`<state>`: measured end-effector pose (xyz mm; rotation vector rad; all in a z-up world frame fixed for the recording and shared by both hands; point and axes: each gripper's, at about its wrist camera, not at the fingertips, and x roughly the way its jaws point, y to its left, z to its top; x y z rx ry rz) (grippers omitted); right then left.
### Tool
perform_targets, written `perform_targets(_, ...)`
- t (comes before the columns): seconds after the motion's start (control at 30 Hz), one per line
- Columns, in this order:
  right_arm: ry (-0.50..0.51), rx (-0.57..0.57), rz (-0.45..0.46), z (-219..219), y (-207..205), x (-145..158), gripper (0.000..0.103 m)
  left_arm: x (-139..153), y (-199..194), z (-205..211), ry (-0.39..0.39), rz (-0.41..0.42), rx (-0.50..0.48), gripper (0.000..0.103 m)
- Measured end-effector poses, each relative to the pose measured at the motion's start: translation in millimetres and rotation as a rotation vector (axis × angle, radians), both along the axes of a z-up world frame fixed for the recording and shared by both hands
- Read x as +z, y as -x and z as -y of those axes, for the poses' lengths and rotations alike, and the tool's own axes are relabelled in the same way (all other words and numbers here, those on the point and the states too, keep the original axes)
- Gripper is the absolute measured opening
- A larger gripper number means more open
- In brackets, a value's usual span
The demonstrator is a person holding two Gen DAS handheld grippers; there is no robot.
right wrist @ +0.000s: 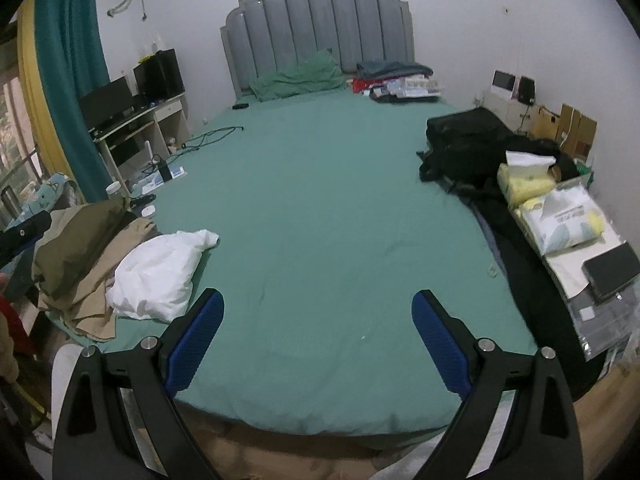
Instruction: Fold large clothes
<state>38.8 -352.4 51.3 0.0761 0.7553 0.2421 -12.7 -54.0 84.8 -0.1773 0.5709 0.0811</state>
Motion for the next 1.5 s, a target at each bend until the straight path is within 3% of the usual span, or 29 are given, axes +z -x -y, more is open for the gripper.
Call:
perform_targets(0.27, 0.021, 0.004, 0.067, 0, 9, 28, 0.094, 21, 11, 14, -0.086, 0.067, 0.002, 0.068)
perform_targets(0.97, 0.067, 0.042, 0.259, -26, 42, 93, 0.101, 62, 47, 15, -0.143, 0.233, 0.029, 0.068)
perform_targets(1.2, 0.068, 0.055, 0.304, -36, 53, 104, 0.101, 66, 58, 10, -0.109, 0.284, 0.045, 0.068)
perform_targets(1.37, 0.053, 0.071, 0.311, -47, 59, 104, 0.101, 65, 67, 7, -0.153, 0.310, 0.090, 0.076)
perform_targets(1.5, 0.042, 0.091, 0.315, -57, 60, 101, 0.101, 63, 69, 3, -0.152, 0.305, 0.082, 0.076)
